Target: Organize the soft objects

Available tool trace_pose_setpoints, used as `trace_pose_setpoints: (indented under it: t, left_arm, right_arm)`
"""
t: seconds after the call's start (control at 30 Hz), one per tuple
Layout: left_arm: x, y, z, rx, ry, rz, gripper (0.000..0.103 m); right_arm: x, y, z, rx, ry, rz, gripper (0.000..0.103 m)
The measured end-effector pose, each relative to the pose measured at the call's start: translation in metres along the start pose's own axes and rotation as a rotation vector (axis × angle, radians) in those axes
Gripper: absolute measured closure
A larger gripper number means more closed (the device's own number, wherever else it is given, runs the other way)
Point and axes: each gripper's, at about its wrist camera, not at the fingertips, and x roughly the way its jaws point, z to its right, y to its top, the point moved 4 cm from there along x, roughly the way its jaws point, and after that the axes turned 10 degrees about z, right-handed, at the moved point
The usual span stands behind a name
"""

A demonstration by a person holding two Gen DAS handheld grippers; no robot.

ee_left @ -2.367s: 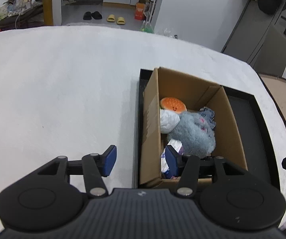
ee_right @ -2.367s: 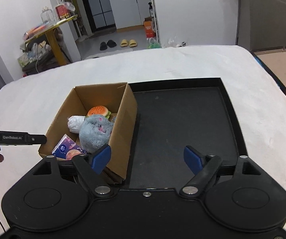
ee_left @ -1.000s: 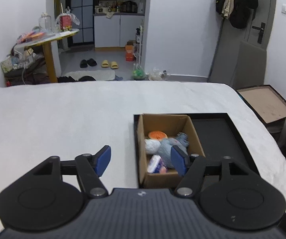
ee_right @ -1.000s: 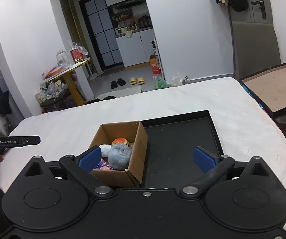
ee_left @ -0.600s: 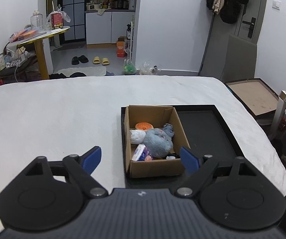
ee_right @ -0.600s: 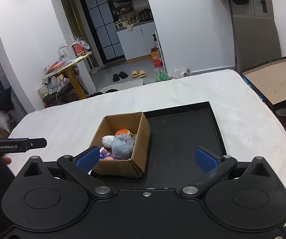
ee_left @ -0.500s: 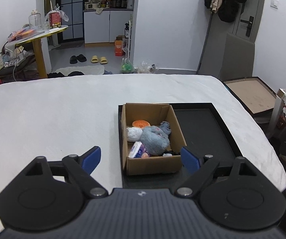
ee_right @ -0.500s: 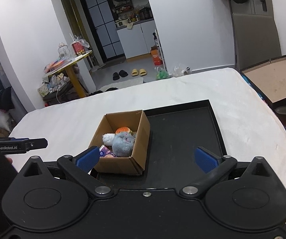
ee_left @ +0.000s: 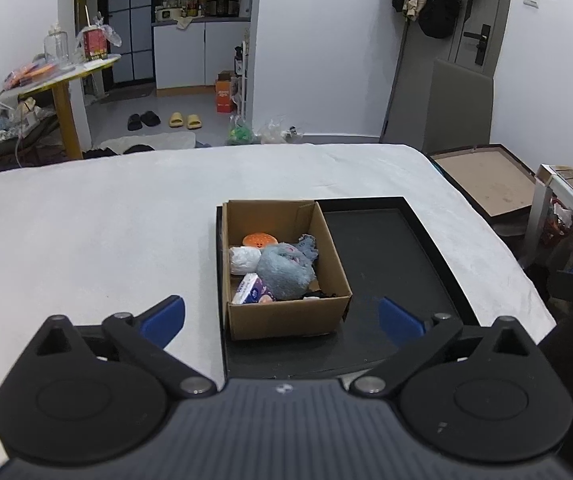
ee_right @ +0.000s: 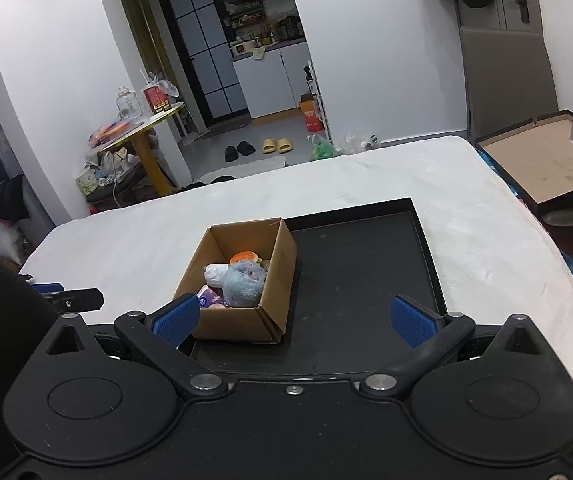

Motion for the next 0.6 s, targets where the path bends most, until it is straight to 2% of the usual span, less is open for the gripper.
trace_pose_setpoints:
  t: [0.6]
  left_arm:
    - [0.0001,-0.0011,-0.0036,-0.032,-0.008,-0.021,0.0]
  right_arm:
    - [0.0015,-0.0005,0.0005,-0.003,0.006,-0.017,0.0]
